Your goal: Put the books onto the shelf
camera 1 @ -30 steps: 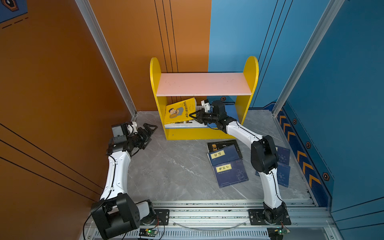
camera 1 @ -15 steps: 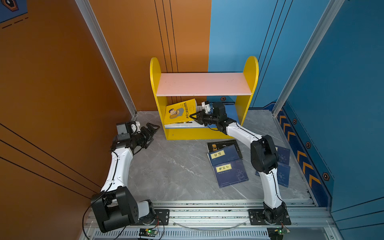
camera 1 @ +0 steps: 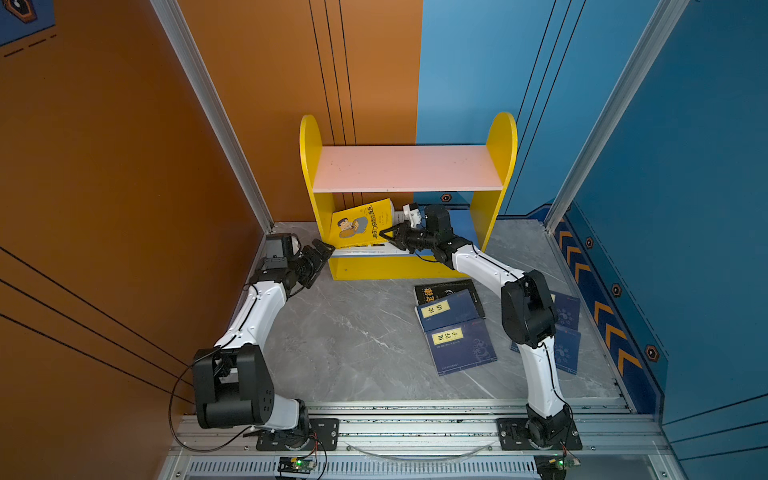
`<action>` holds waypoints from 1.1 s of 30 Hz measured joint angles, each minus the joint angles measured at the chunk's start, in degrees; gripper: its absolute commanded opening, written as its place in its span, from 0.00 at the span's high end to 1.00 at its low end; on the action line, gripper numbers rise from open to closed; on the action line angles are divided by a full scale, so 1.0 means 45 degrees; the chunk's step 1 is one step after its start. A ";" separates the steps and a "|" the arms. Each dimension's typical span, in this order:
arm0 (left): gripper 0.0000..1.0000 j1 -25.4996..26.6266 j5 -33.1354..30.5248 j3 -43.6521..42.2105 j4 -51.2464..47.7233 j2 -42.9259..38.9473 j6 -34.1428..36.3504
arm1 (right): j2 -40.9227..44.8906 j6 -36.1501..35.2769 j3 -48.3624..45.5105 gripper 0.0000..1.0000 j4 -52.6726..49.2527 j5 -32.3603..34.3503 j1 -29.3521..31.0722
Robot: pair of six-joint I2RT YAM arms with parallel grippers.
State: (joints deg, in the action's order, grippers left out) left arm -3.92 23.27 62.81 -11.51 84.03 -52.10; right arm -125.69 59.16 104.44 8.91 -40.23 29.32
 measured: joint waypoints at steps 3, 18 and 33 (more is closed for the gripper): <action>0.02 0.0384 -0.0583 0.0204 0.0495 0.0534 -0.0369 | 0.0000 -0.0146 0.0097 0.90 -0.0194 0.0015 0.0010; 0.02 0.1059 -0.3099 0.0408 0.1783 0.1015 -0.1443 | 0.0000 -0.0525 0.0481 0.89 -0.0865 0.0228 0.0068; 0.02 0.1214 -0.3662 0.0131 0.1506 0.1307 -0.1443 | -0.0005 -0.1190 0.0777 0.63 -0.2200 0.0680 0.0151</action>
State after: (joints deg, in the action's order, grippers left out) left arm 1.54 6.79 63.40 -4.73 89.91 -58.59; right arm -125.71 53.80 107.94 -0.99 -37.17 30.00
